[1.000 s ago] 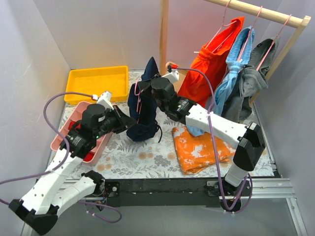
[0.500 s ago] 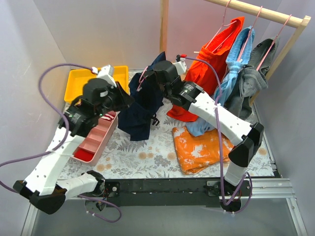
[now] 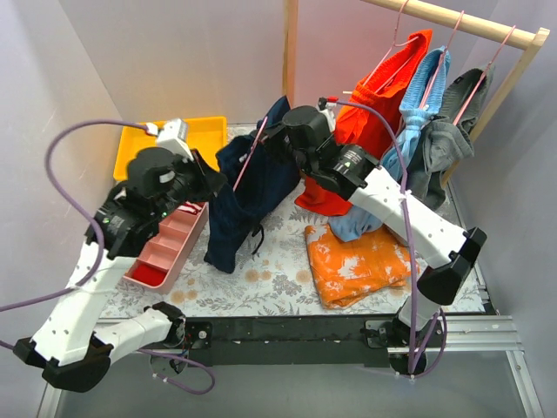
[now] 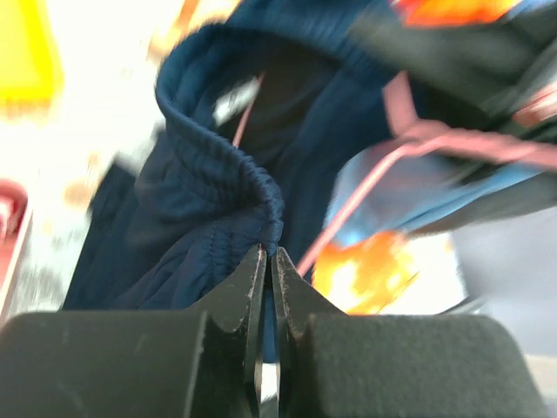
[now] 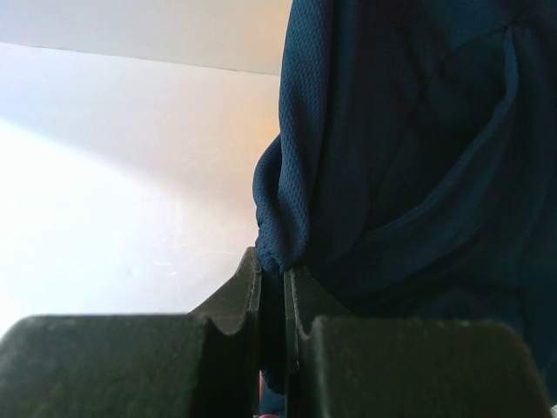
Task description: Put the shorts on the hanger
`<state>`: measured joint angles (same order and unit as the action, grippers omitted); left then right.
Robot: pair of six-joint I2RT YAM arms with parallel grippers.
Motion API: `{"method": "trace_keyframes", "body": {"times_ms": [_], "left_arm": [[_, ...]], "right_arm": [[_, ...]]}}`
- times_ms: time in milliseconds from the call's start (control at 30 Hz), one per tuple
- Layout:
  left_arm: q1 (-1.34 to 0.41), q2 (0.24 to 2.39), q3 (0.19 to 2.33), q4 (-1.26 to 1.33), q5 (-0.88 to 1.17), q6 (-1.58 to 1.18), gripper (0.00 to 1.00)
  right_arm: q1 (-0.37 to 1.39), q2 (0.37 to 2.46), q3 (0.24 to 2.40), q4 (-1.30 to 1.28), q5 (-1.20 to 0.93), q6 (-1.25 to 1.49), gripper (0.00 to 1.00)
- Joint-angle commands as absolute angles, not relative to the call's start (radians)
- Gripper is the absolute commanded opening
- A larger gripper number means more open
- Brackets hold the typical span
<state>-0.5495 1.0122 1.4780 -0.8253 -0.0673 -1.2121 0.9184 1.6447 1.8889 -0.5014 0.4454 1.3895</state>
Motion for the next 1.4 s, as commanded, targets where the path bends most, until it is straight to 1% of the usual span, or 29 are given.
{"method": "trace_keyframes", "body": {"times_ms": [0, 33, 133, 333, 467, 533, 600, 633, 667, 733, 767, 800, 867, 900, 933, 967, 1000, 1100, 1133, 1200, 1233, 1367], "left_arm": [[-0.548, 0.989, 1.329, -0.804, -0.031, -1.21, 0.0], [-0.548, 0.983, 1.292, -0.795, -0.011, -1.212, 0.0], [-0.548, 0.968, 1.282, -0.796, -0.002, -1.21, 0.0], [-0.548, 0.916, 1.336, -0.828, 0.135, -1.226, 0.0], [-0.548, 0.904, 1.342, -0.854, 0.106, -1.235, 0.0], [-0.548, 0.911, 1.295, -0.844, 0.147, -1.242, 0.0], [-0.548, 0.934, 1.267, -0.834, 0.17, -1.241, 0.08], [-0.548, 0.942, 1.261, -0.834, 0.166, -1.233, 0.17], [-0.548, 0.951, 1.261, -0.836, 0.158, -1.218, 0.36], [-0.549, 0.954, 1.267, -0.838, 0.141, -1.198, 0.46], [-0.548, 0.957, 1.272, -0.838, 0.138, -1.184, 0.57], [-0.548, 0.962, 1.279, -0.845, 0.132, -1.175, 0.61], [-0.548, 0.965, 1.308, -0.874, 0.092, -1.146, 0.61], [-0.548, 0.966, 1.316, -0.888, 0.069, -1.134, 0.54], [-0.548, 0.965, 1.324, -0.903, 0.042, -1.125, 0.49], [-0.548, 0.96, 1.322, -0.937, -0.028, -1.112, 0.47], [-0.548, 0.948, 1.316, -0.948, -0.044, -1.091, 0.36], [-0.548, 0.93, 1.279, -0.976, -0.052, -1.065, 0.28], [-0.549, 0.928, 1.272, -0.983, -0.051, -1.059, 0.27], [-0.548, 0.928, 1.253, -0.999, -0.049, -1.045, 0.34], [-0.548, 0.931, 1.25, -1.0, -0.045, -1.036, 0.41], [-0.548, 0.942, 1.232, -0.971, 0.061, -1.013, 0.55]], "right_arm": [[0.9, 1.696, 1.856, -0.48, 0.397, 1.474, 0.01], [0.897, 1.718, 1.856, -0.482, 0.39, 1.485, 0.01], [0.888, 1.744, 1.841, -0.471, 0.374, 1.497, 0.01], [0.858, 1.779, 1.856, -0.483, 0.379, 1.502, 0.01], [0.847, 1.787, 1.871, -0.469, 0.367, 1.513, 0.01], [0.847, 1.796, 1.882, -0.462, 0.354, 1.52, 0.01], [0.847, 1.808, 1.904, -0.468, 0.353, 1.523, 0.01], [0.847, 1.809, 1.91, -0.471, 0.356, 1.529, 0.01], [0.847, 1.809, 1.91, -0.469, 0.353, 1.528, 0.01], [0.847, 1.809, 1.899, -0.459, 0.336, 1.532, 0.01], [0.847, 1.807, 1.893, -0.457, 0.33, 1.531, 0.01], [0.847, 1.809, 1.881, -0.454, 0.322, 1.532, 0.01], [0.847, 1.807, 1.87, -0.454, 0.31, 1.537, 0.01], [0.847, 1.802, 1.864, -0.454, 0.31, 1.537, 0.01], [0.847, 1.801, 1.859, -0.454, 0.308, 1.536, 0.01], [0.845, 1.798, 1.858, -0.457, 0.307, 1.534, 0.01], [0.847, 1.796, 1.858, -0.46, 0.308, 1.532, 0.01], [0.844, 1.793, 1.868, -0.472, 0.31, 1.526, 0.01], [0.844, 1.796, 1.885, -0.479, 0.307, 1.523, 0.01], [0.842, 1.808, 1.908, -0.506, 0.301, 1.517, 0.01], [0.842, 1.812, 1.925, -0.509, 0.296, 1.513, 0.01], [0.842, 1.812, 1.928, -0.514, 0.295, 1.509, 0.01]]}}
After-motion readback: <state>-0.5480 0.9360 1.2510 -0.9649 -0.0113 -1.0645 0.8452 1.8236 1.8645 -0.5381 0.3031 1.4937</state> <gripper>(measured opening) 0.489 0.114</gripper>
